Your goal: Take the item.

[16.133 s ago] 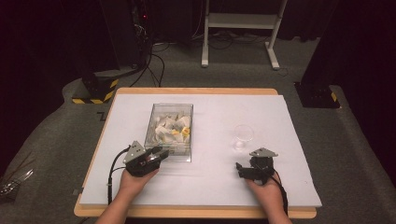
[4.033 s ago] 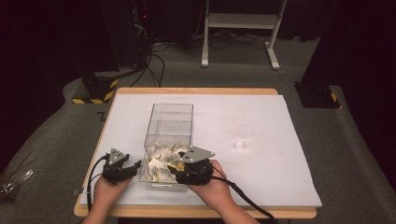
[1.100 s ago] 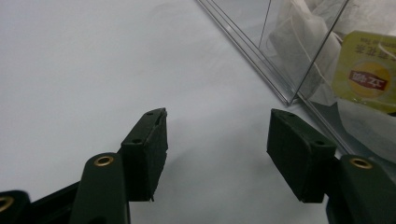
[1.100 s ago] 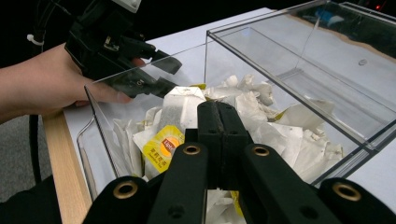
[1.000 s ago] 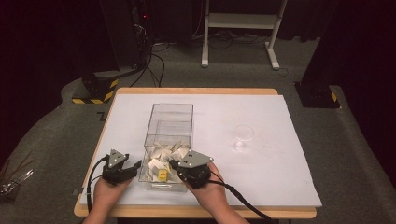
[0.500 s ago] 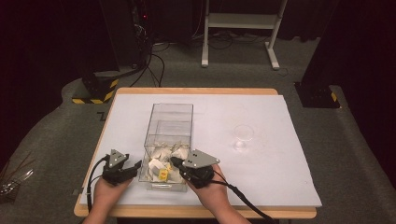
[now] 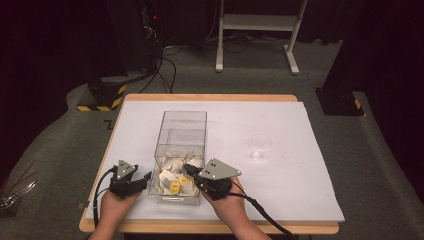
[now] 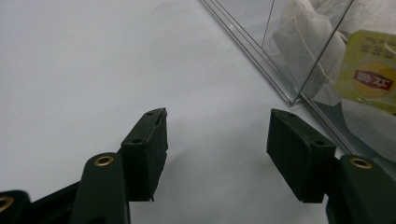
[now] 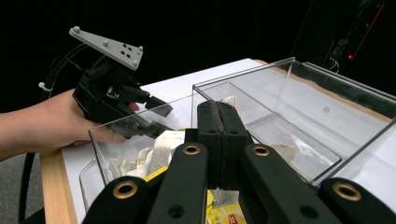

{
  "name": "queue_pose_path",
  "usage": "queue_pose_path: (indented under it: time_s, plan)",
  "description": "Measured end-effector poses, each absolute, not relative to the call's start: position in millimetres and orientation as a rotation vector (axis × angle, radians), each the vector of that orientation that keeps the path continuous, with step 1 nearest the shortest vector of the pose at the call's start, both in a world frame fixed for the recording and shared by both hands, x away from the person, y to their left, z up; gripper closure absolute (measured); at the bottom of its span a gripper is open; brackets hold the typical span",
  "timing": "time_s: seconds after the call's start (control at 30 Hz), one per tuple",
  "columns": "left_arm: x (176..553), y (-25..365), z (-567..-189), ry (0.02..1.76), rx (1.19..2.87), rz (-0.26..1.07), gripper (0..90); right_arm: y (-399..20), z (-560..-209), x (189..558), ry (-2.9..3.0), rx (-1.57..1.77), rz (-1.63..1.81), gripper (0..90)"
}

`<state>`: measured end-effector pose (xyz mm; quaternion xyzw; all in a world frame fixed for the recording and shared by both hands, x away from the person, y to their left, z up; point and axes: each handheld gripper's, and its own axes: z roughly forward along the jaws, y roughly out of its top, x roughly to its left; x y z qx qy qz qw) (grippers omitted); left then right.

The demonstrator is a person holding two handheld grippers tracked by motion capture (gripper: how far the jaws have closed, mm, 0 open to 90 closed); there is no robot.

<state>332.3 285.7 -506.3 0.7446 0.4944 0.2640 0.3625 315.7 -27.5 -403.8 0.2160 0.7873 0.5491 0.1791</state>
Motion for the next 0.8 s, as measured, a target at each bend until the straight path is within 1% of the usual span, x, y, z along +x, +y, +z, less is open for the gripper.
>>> queue_pose_path:
  time_s: [0.37,0.8]
  plan:
    - [331,286,-506,1.265,1.909,0.685,41.2,-36,-391,311,2.136,0.583,1.618,89.8]
    - [332,284,-506,1.255,1.929,0.689,40.1,-44,-373,309,2.039,0.545,1.671,89.8]
